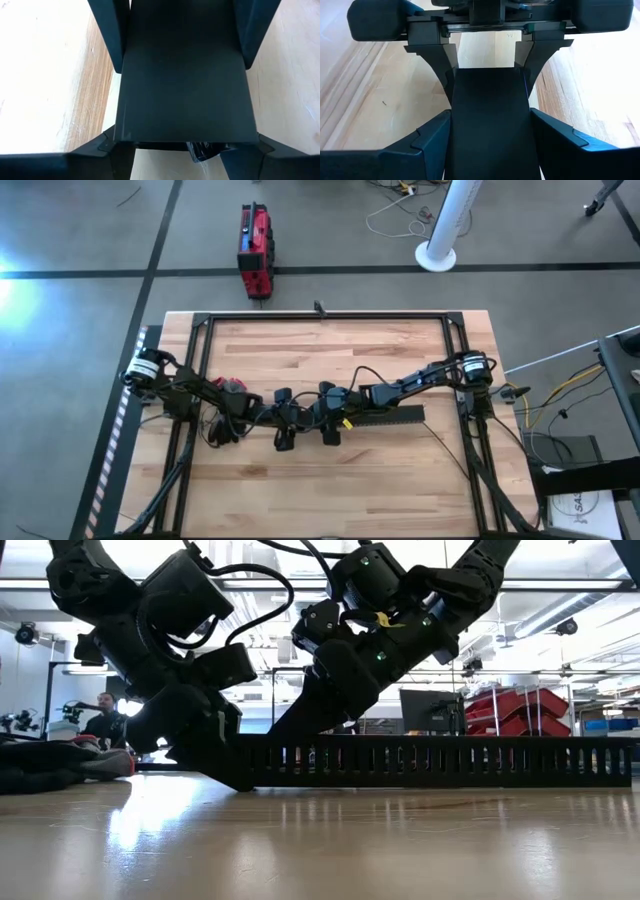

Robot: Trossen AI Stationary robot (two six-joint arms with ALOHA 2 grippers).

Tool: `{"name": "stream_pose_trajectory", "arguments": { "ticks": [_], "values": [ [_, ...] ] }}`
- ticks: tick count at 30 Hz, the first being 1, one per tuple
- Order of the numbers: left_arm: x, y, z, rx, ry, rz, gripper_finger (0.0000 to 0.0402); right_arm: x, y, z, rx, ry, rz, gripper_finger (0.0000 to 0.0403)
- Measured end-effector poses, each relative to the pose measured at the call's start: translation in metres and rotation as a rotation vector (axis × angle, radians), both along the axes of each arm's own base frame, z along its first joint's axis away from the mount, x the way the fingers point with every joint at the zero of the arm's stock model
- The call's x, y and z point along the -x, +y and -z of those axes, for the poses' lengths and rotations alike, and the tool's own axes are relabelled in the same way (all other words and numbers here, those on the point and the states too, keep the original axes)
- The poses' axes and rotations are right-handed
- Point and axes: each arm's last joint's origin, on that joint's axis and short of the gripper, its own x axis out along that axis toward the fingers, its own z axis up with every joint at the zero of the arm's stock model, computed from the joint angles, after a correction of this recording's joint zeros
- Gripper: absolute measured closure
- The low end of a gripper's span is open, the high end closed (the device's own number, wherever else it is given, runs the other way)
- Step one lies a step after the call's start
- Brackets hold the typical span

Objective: Ziptie cables
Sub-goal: Close the black cable duct with the black cable duct cover

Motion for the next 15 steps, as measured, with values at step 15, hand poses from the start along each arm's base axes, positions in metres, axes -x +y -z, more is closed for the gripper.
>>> {"name": "stream_pose_trajectory", "arguments": {
  "ticks": [15],
  "values": [
    [-0.0001,0.0001,0.0,0.002,-0.006,0.005,0.0184,-0.0007,-0.0019,-0.0004,0.009,-0.011,0.019,0.0182]
  ]
}}
